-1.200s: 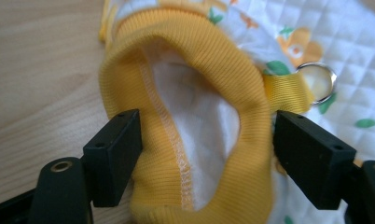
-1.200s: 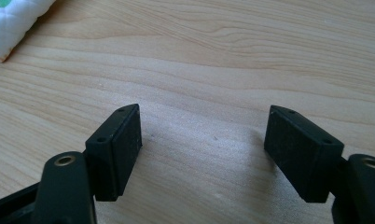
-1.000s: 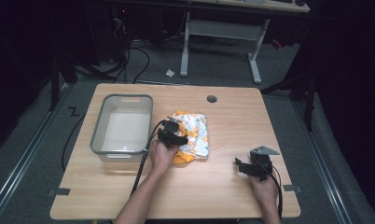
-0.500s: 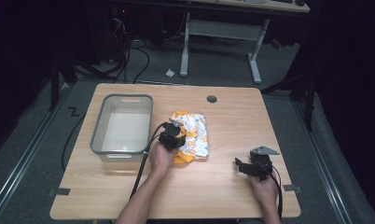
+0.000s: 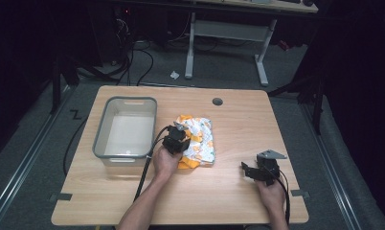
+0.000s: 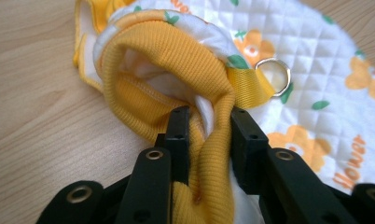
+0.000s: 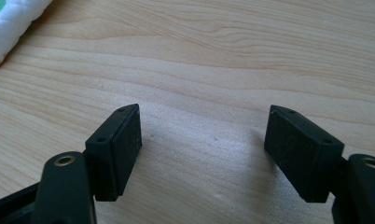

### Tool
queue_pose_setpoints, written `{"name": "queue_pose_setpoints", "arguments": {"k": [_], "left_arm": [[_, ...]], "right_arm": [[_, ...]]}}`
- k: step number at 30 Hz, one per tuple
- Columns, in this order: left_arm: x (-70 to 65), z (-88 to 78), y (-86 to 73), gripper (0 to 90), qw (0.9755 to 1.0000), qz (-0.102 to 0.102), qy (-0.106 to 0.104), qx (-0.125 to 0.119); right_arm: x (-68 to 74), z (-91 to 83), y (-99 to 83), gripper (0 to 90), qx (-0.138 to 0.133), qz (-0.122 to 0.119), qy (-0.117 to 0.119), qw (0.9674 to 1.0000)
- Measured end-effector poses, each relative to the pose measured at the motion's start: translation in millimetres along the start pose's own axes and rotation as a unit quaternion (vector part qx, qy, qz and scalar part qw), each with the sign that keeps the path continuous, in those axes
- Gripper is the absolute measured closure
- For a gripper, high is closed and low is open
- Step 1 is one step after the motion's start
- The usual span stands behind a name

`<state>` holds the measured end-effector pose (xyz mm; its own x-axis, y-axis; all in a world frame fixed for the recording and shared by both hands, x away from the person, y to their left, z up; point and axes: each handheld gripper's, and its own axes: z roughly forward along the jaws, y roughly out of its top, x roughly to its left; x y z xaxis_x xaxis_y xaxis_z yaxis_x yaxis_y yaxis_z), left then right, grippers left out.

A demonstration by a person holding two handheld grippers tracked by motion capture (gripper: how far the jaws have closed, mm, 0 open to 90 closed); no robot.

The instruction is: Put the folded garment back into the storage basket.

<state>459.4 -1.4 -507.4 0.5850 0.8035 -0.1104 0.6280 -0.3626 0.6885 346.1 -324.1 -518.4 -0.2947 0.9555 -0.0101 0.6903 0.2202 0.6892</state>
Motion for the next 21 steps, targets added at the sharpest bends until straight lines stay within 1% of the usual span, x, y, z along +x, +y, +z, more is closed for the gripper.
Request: {"name": "queue_pose_setpoints", "arguments": {"k": [3, 4, 5, 6, 7, 8, 10, 11, 12, 13, 16, 18, 21], "left_arm": [[-2.7, -7.0, 2.2, 71.8, 0.9999, 0.008, -0.007, -0.008], [-2.7, -7.0, 2.2, 72.0, 0.9999, 0.008, -0.007, -0.008], [-3.6, -10.3, 2.9, 72.2, 0.9999, 0.009, -0.010, -0.011], [-3.6, -15.5, 4.2, 72.5, 0.9997, 0.009, -0.018, -0.016], [-3.6, -15.5, 4.2, 72.8, 0.9997, 0.009, -0.018, -0.016], [-3.8, -21.5, 5.9, 73.2, 0.9993, 0.007, -0.029, -0.023], [-3.9, -27.1, 7.3, 73.9, 0.9988, 0.004, -0.038, -0.029], [-3.9, -27.1, 7.3, 74.4, 0.9988, 0.004, -0.038, -0.029], [-4.4, -31.6, 7.9, 75.6, 0.9984, 0.003, -0.045, -0.034], [-4.4, -31.6, 7.9, 76.8, 0.9984, 0.003, -0.045, -0.034], [-4.3, -38.5, 8.8, 78.0, 0.9975, 0.004, -0.058, -0.040], [-3.6, -41.4, 9.3, 78.5, 0.9969, 0.003, -0.069, -0.039], [-3.7, -44.6, 9.9, 78.9, 0.9963, 0.002, -0.075, -0.043]], "right_arm": [[0.1, 0.0, 0.0, 27.7, 0.000, 0.000, 0.000, 1.0000], [0.1, 0.0, 0.0, 27.7, 0.000, 0.000, 0.000, 1.0000], [0.0, 0.0, 0.0, 27.7, 0.000, 0.000, 0.000, 1.0000], [0.0, 0.0, 0.0, 27.7, 0.000, 0.000, 0.000, 1.0000], [0.0, 0.0, 0.0, 27.7, 0.000, 0.000, 0.000, 1.0000], [0.0, 0.0, 0.0, 27.7, 0.000, 0.000, 0.000, 1.0000], [0.0, 0.0, 0.0, 27.7, 0.000, 0.000, 0.000, 1.0000], [0.0, 0.0, 0.0, 27.7, 0.000, 0.000, 0.000, 1.0000], [0.0, 0.1, 0.0, 27.7, 0.000, 0.000, 0.000, 1.0000], [0.0, 0.0, 0.0, 27.7, 0.000, 0.000, 0.000, 1.0000], [0.0, 0.0, 0.0, 27.7, 0.000, 0.000, 0.000, 1.0000], [-0.1, 0.0, 0.0, 27.7, 0.000, 0.000, 0.000, 1.0000], [-0.1, 0.0, 0.0, 27.7, 0.000, 0.000, 0.000, 1.0000]]}}
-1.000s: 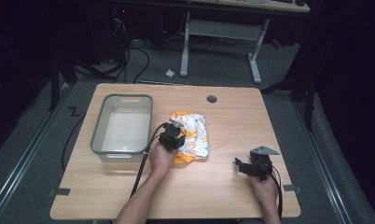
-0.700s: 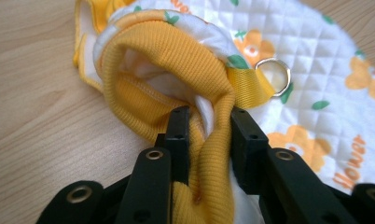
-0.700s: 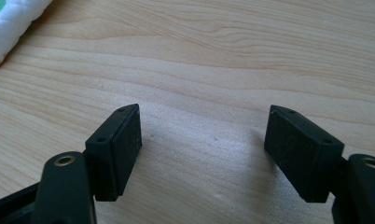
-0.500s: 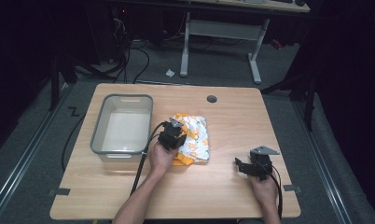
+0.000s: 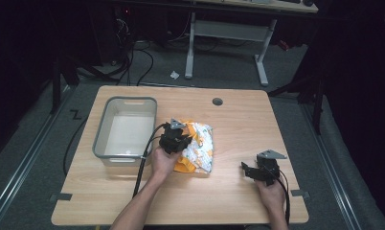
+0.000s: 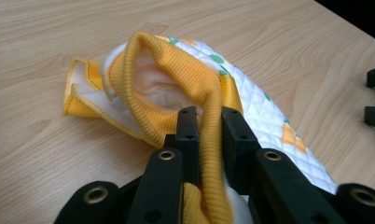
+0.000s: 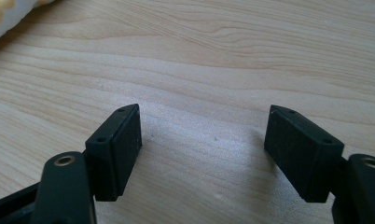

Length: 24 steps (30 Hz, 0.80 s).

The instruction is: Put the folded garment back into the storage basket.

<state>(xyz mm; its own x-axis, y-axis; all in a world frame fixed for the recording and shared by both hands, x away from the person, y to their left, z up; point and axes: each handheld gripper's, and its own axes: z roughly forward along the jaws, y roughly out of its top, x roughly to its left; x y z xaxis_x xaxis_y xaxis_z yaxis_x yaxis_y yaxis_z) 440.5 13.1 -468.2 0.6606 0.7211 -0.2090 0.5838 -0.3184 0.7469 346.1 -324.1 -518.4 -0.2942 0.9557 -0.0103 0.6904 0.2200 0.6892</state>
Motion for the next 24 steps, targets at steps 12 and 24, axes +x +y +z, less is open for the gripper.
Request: {"name": "queue_pose_setpoints", "arguments": {"k": [12, 24], "left_arm": [[-8.4, -25.7, 13.9, 79.1, 0.9991, 0.021, -0.022, -0.029], [-7.9, -53.1, 25.8, 79.1, 0.9973, 0.024, -0.039, -0.057]], "right_arm": [[0.0, 0.0, 0.0, 27.7, 0.000, 0.000, 0.000, 1.0000], [-0.1, 0.0, 0.0, 27.7, 0.000, -0.001, 0.000, 1.0000]]}}
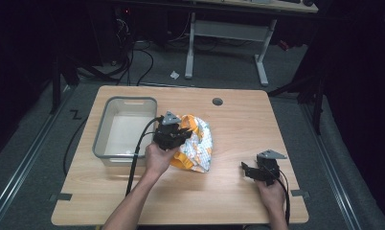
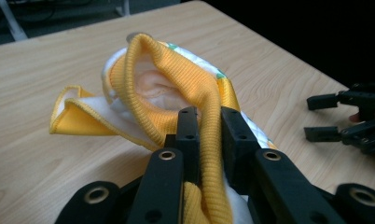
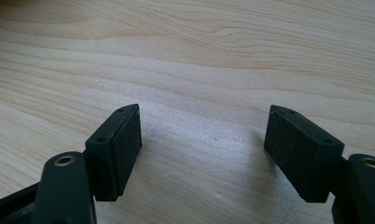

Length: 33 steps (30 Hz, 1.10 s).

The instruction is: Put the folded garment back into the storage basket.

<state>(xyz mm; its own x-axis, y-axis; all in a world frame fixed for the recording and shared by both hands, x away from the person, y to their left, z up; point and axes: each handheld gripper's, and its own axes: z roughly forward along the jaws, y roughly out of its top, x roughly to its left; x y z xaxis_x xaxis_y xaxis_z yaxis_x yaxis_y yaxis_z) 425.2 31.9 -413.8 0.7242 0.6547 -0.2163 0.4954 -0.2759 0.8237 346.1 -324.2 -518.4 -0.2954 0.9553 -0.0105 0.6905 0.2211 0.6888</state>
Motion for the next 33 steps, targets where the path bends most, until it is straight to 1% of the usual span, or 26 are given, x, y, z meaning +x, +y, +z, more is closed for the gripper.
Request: {"name": "queue_pose_setpoints", "arguments": {"k": [3, 7, 8, 9, 10, 11, 13, 19, 20, 21, 25, 28, 33], "left_arm": [[1.5, -3.3, 2.4, 79.1, 1.0000, 0.001, -0.003, -0.001], [3.6, -9.7, 6.8, 79.1, 1.0000, 0.006, -0.001, -0.005], [4.6, -13.8, 8.5, 79.1, 0.9999, 0.009, 0.001, -0.008], [4.6, -13.8, 8.5, 79.1, 0.9999, 0.009, 0.001, -0.008], [5.5, -19.0, 9.5, 79.1, 0.9999, 0.009, 0.001, -0.014], [5.5, -19.0, 9.5, 79.1, 0.9999, 0.009, 0.001, -0.014], [7.7, -25.8, 9.9, 79.1, 0.9998, 0.006, 0.000, -0.018], [14.3, -34.6, 10.4, 79.1, 0.9997, -0.002, -0.001, -0.026], [17.0, -37.5, 10.4, 79.1, 0.9995, -0.008, -0.003, -0.030], [17.9, -38.8, 10.5, 79.0, 0.9995, -0.009, -0.004, -0.031], [19.5, -42.3, 10.5, 79.1, 0.9995, -0.008, -0.002, -0.032], [21.8, -44.0, 11.2, 79.1, 0.9994, -0.014, -0.004, -0.030], [24.5, -51.2, 14.7, 79.1, 0.9994, -0.008, 0.002, -0.035]], "right_arm": [[0.0, 0.0, 0.0, 27.7, 0.000, 0.000, 0.000, 1.0000], [0.0, 0.0, 0.0, 27.7, 0.000, 0.000, 0.000, 1.0000], [0.0, 0.0, 0.0, 27.7, 0.000, 0.000, 0.000, 1.0000], [0.0, 0.0, 0.0, 27.7, 0.000, 0.000, 0.000, 1.0000], [0.0, 0.0, 0.0, 27.7, 0.000, 0.000, 0.000, 1.0000], [0.0, 0.0, 0.0, 27.7, 0.000, 0.000, 0.000, 1.0000], [0.0, 0.0, 0.0, 27.7, 0.000, 0.000, 0.000, 1.0000], [0.0, 0.0, 0.0, 27.7, 0.000, 0.000, 0.000, 1.0000], [0.0, 0.0, 0.0, 27.7, 0.000, 0.000, 0.000, 1.0000], [0.0, 0.0, 0.0, 27.7, 0.000, 0.000, 0.000, 1.0000], [0.0, 0.0, 0.0, 27.7, 0.000, 0.000, 0.000, 1.0000], [0.1, 0.0, 0.0, 27.7, 0.000, 0.000, 0.000, 1.0000], [0.0, 0.0, 0.0, 27.7, 0.000, 0.000, 0.000, 1.0000]]}}
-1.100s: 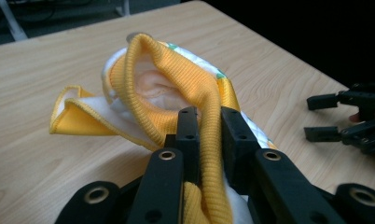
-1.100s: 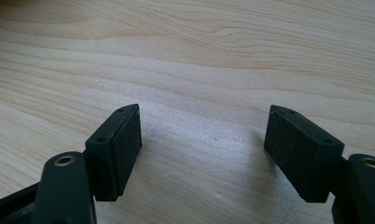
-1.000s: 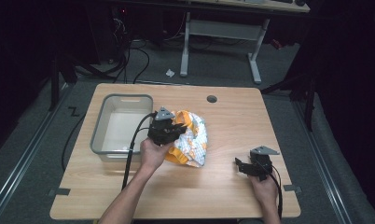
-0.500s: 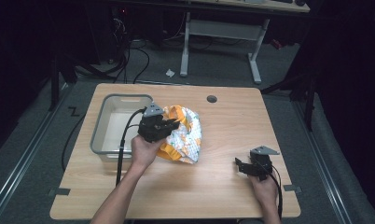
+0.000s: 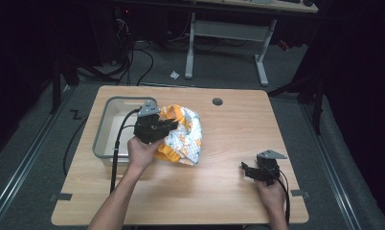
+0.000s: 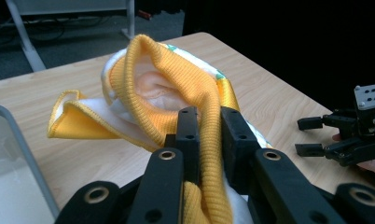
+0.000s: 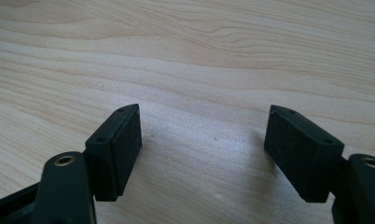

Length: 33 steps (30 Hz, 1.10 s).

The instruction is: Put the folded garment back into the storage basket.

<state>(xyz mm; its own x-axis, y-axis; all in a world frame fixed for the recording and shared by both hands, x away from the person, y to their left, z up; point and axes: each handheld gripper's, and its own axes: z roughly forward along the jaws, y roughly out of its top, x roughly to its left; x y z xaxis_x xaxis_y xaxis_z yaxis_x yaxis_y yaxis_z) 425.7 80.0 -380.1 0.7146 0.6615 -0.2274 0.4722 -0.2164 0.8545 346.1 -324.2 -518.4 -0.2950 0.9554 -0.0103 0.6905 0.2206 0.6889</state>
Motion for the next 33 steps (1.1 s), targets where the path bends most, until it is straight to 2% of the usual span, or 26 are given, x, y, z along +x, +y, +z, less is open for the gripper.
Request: {"name": "queue_pose_setpoints", "arguments": {"k": [4, 9, 33], "left_arm": [[7.1, -10.6, 1.6, 79.1, 0.9999, -0.008, 0.002, -0.008], [13.3, -19.4, 2.9, 79.1, 0.9999, -0.009, 0.009, -0.010], [42.5, -43.4, 4.3, 79.1, 0.9986, -0.019, 0.050, -0.007]], "right_arm": [[0.0, 0.0, 0.0, 27.7, 0.000, 0.000, 0.000, 1.0000], [0.0, 0.0, 0.0, 27.7, 0.000, 0.000, 0.000, 1.0000], [0.0, 0.0, 0.0, 27.7, 0.000, 0.000, 0.000, 1.0000]]}}
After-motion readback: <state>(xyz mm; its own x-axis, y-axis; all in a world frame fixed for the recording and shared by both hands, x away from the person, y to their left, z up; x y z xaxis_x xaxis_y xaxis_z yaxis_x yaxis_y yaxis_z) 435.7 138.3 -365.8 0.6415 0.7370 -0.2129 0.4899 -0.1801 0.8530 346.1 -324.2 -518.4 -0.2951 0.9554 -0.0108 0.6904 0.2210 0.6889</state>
